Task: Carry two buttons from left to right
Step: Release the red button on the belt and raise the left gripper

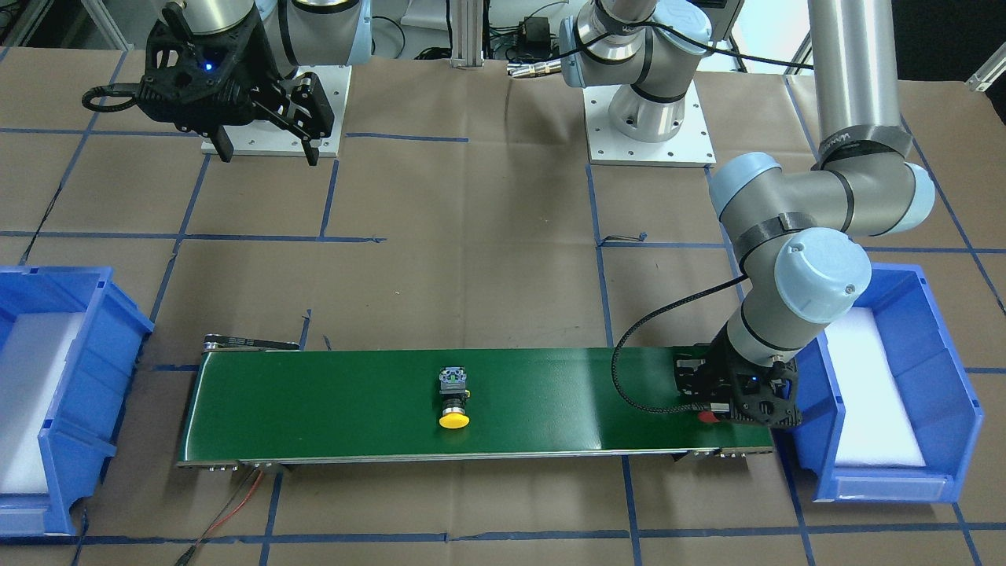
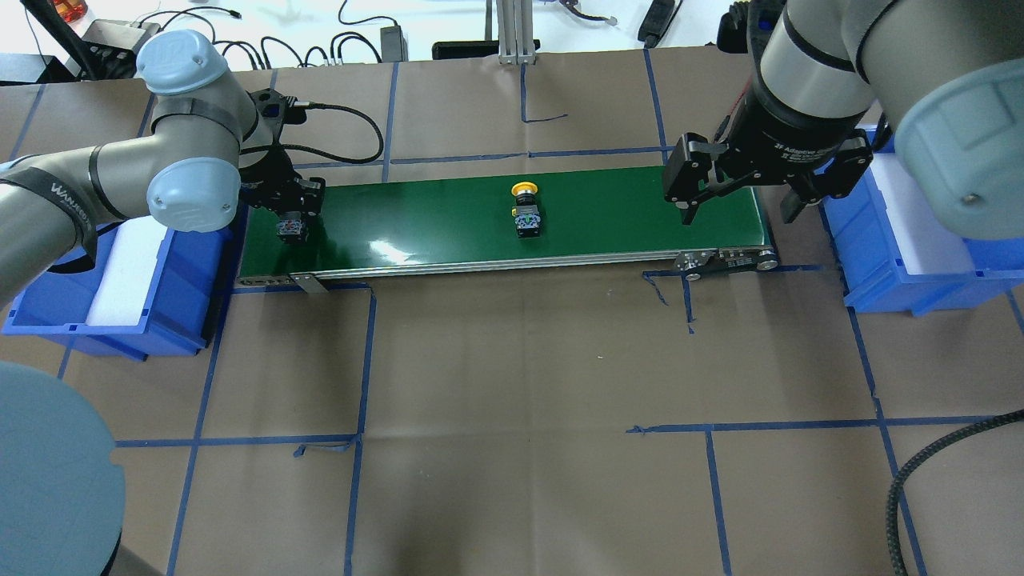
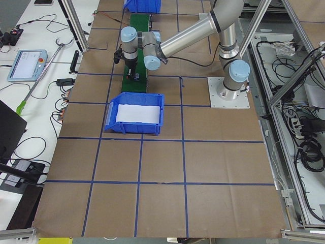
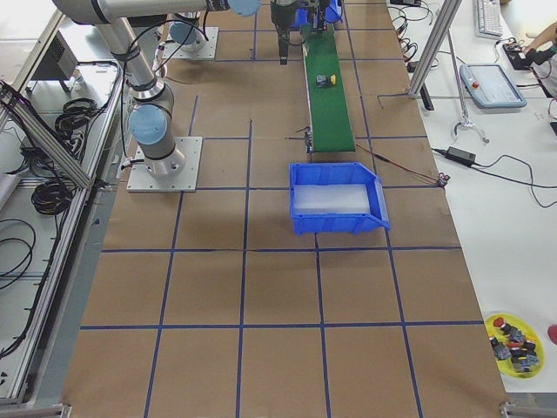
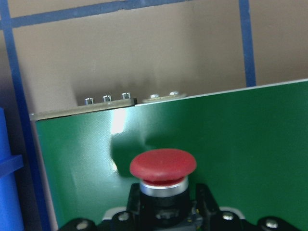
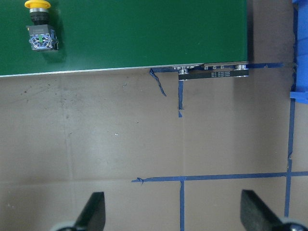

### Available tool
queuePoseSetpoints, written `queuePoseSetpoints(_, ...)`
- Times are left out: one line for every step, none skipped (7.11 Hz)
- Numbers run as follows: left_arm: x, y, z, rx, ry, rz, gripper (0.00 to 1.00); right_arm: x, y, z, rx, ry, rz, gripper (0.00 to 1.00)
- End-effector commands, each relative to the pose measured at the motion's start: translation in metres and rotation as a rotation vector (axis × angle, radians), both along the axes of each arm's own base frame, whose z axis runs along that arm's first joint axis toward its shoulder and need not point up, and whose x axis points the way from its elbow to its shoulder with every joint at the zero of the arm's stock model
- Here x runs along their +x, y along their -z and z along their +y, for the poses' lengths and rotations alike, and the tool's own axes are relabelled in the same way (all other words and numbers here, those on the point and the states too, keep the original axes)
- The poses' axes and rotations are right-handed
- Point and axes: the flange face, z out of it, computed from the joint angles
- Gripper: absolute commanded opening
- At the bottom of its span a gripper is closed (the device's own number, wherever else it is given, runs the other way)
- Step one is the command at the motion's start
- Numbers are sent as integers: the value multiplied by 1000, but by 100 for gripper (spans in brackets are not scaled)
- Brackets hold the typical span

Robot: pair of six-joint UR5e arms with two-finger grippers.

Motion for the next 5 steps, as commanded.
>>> queuePoseSetpoints(12, 0, -1, 0, -18, 2, 51, -1, 5, 1, 13, 1, 6, 100)
queuePoseSetpoints(15, -4, -2, -8, -24, 4, 99, -1, 6, 1, 13, -1, 6, 100)
queuePoseSetpoints(16, -17, -6, -20, -22, -3, 100, -1, 6, 1, 13, 1, 6, 100)
queuePoseSetpoints(15, -27, -7, -27, -22, -4, 100, -1, 6, 1, 13, -1, 6, 100)
queuePoseSetpoints(15, -55, -7, -26, -30, -2, 100, 0, 7, 0, 11, -1, 2, 100)
